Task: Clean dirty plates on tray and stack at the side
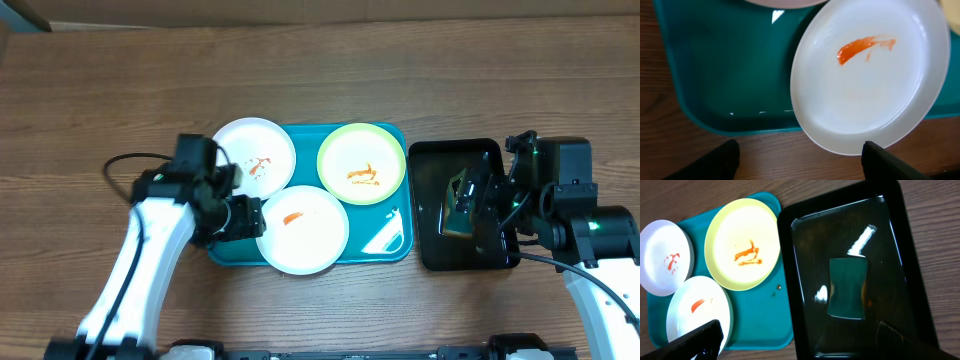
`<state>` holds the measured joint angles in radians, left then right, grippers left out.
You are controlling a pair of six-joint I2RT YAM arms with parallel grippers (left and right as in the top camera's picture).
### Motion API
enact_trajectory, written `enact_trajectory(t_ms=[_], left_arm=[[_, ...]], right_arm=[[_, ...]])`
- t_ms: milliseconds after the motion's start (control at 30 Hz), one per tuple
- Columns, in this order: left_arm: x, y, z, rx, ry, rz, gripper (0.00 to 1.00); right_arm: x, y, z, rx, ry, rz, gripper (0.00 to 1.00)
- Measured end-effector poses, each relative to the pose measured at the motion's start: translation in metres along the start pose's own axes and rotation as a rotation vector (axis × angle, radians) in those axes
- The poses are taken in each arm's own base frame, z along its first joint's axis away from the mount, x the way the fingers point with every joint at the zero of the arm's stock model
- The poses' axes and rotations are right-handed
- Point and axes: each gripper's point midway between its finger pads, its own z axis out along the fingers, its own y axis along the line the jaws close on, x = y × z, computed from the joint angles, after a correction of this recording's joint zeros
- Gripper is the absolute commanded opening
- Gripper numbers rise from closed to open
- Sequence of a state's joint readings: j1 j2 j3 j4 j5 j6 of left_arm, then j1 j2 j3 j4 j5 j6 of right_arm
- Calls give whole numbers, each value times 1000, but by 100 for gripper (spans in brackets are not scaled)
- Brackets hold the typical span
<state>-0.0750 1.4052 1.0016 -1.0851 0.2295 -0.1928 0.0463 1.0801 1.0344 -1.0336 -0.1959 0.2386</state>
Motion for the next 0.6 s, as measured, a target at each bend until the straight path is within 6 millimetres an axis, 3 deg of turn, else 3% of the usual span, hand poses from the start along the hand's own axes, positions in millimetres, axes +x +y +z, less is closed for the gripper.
enact_trajectory(t_ms=[167, 267, 333, 533, 600], left_arm=[[7, -2, 37, -25, 148, 6, 57], [11, -1, 56, -37, 210, 3, 42], [12, -1, 66, -42, 243, 0, 40], [16, 4, 82, -53, 296, -11, 24], [15, 4, 83, -53, 296, -14, 15]], right_arm=[[0, 1, 0, -3, 0, 0, 100], [0, 1, 0, -4, 0, -1, 100], [0, 1, 0, -4, 0, 0, 100], [0, 1, 0, -7, -1, -1, 100], [0, 1, 0, -6, 0, 0, 100]])
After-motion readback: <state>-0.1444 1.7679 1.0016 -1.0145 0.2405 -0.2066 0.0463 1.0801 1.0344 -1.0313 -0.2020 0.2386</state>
